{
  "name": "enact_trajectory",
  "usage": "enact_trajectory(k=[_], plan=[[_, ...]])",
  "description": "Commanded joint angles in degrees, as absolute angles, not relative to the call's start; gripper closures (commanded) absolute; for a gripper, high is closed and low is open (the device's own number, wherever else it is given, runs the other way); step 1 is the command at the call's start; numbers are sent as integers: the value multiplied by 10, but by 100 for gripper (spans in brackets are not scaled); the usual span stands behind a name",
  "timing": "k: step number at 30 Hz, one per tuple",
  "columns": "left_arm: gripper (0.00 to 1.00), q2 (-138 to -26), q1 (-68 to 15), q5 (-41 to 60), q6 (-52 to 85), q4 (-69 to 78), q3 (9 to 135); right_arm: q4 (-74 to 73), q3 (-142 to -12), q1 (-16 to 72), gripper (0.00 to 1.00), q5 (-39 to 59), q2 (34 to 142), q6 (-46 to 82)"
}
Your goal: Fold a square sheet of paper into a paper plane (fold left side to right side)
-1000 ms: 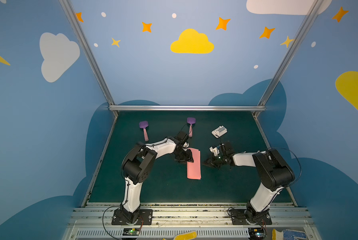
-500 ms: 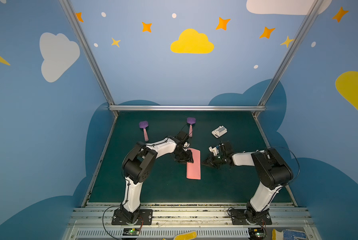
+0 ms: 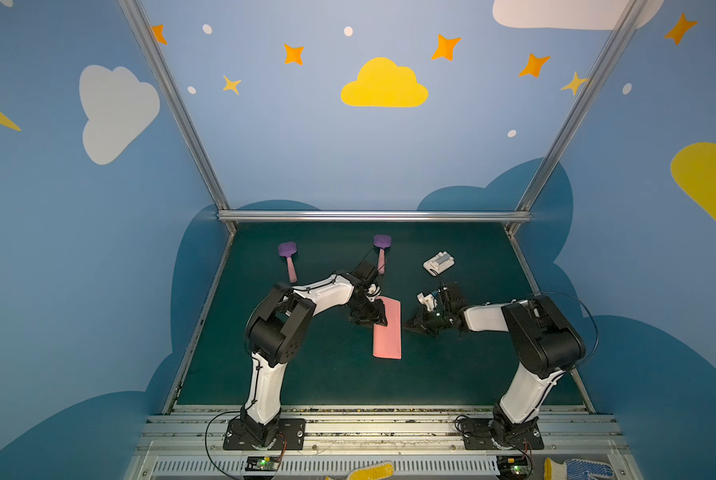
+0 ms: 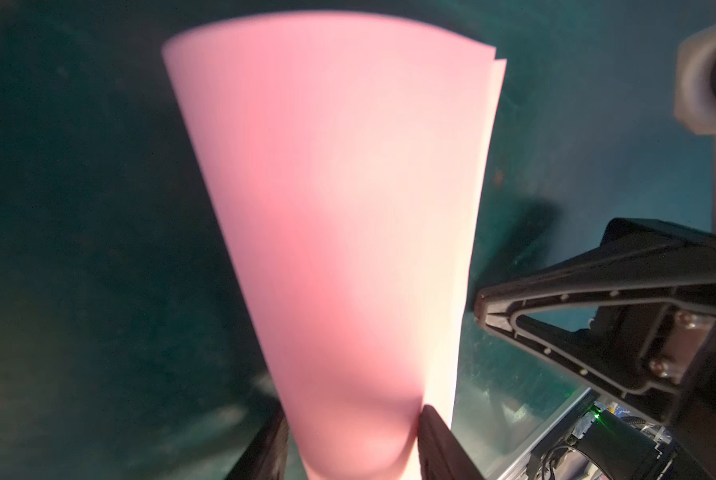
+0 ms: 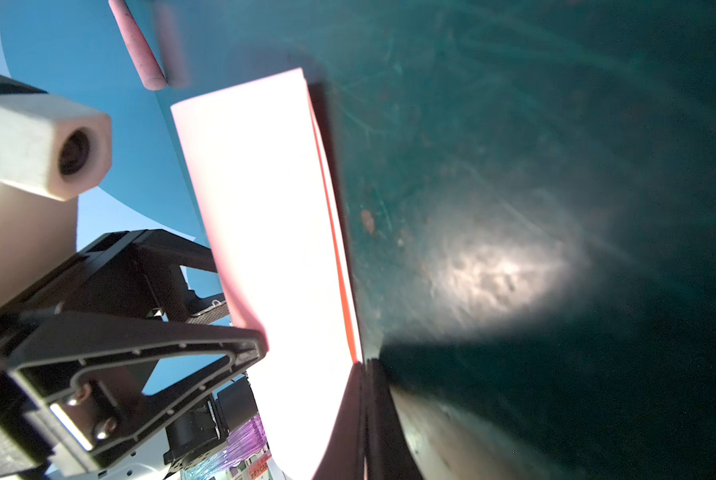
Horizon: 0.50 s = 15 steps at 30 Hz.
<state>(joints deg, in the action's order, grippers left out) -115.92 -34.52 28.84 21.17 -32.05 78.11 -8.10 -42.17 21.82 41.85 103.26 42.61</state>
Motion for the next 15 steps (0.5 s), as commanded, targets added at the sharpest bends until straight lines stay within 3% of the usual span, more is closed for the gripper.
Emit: enact_trajectory(k=[1,15], plan=[[49,-1182,-347,287,197,-349,780,-69,-429,221,100,407,1050,426],[49,-1193,-349,289,194,-351,787,-49,-446,219,100,410,1010,425]])
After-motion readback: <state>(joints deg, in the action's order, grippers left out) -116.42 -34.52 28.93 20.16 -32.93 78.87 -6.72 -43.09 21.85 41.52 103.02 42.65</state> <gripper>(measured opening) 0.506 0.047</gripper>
